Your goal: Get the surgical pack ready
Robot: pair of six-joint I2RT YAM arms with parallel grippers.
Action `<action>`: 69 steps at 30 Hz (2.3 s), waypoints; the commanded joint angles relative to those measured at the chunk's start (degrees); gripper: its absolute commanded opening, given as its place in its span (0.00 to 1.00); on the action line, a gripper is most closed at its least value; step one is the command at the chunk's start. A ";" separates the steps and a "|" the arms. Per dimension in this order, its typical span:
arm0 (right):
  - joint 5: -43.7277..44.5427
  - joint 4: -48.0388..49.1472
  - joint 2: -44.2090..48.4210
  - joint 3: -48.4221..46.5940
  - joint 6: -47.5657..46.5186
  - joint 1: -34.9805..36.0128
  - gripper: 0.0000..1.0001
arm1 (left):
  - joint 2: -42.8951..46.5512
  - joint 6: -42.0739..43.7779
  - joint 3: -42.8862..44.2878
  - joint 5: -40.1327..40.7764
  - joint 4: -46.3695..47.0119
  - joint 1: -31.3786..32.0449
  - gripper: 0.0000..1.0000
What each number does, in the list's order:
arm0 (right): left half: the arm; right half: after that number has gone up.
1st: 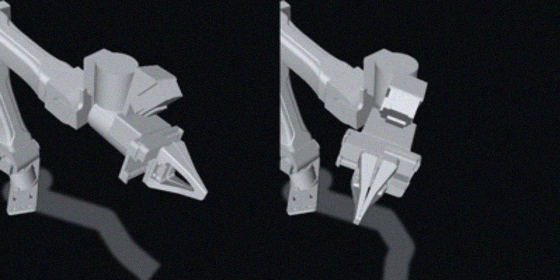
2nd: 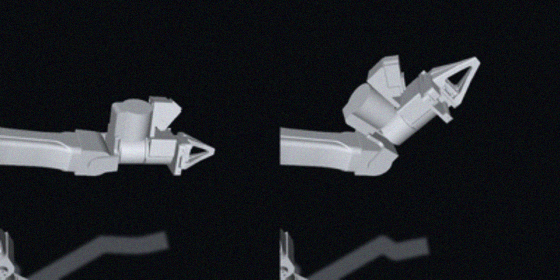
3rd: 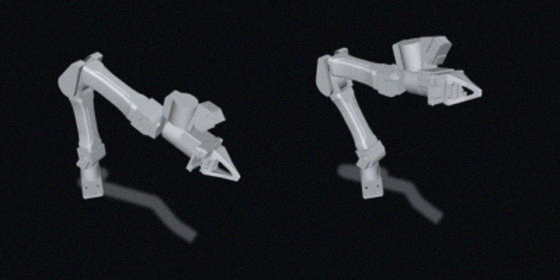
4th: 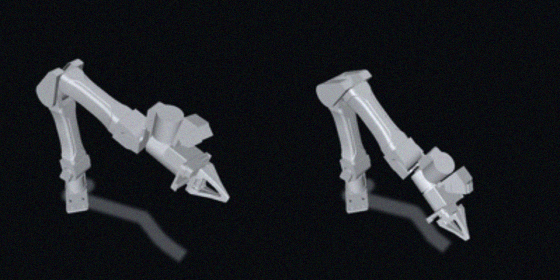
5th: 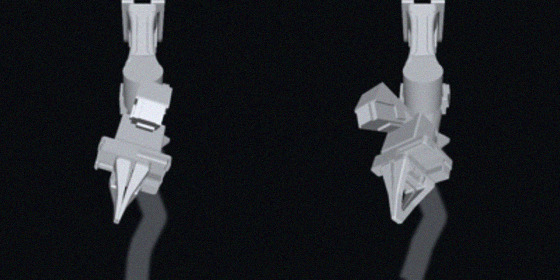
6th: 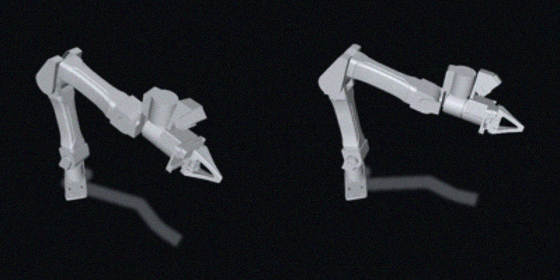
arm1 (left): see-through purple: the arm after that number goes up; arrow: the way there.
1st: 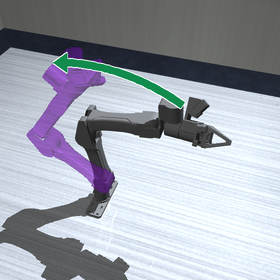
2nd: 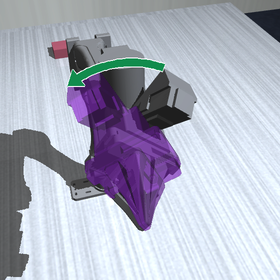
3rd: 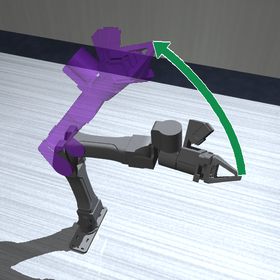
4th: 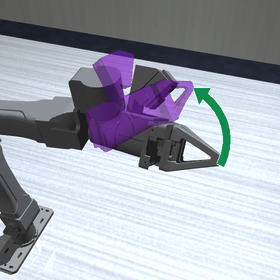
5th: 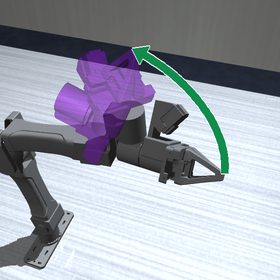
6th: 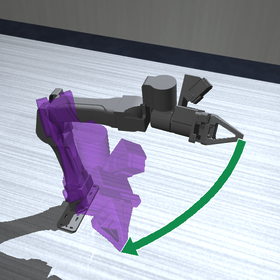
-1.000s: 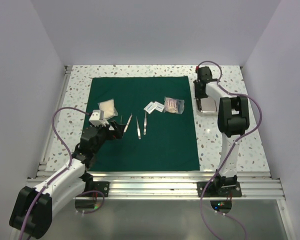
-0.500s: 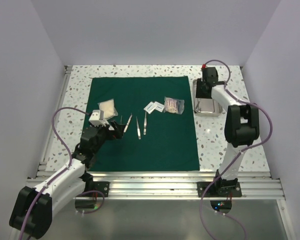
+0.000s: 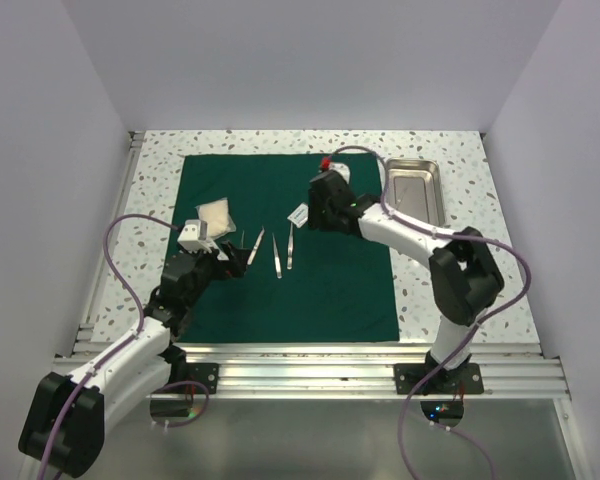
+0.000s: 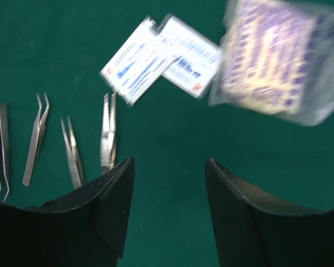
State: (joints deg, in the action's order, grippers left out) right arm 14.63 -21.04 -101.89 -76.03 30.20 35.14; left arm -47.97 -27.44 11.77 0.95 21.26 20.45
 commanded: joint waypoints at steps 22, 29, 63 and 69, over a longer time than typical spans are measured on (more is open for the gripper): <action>11.03 6.44 -12.64 -6.85 8.74 12.15 0.55 | 0.77 -0.51 1.85 0.72 -0.08 0.38 1.00; 11.73 2.58 -17.12 -11.07 9.97 12.41 0.52 | 0.68 -0.59 1.77 0.63 0.10 0.38 1.00; 4.61 -1.02 0.71 -5.53 -11.11 -10.07 0.03 | 0.50 -0.33 1.94 0.28 -0.07 0.30 1.00; -5.19 0.20 1.16 -5.45 -13.58 -22.73 0.02 | 0.24 -0.42 2.03 0.28 0.01 0.38 1.00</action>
State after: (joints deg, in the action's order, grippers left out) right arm 17.39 -20.36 -101.91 -82.59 20.29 14.41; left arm -47.70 -27.46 11.77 1.69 20.88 20.45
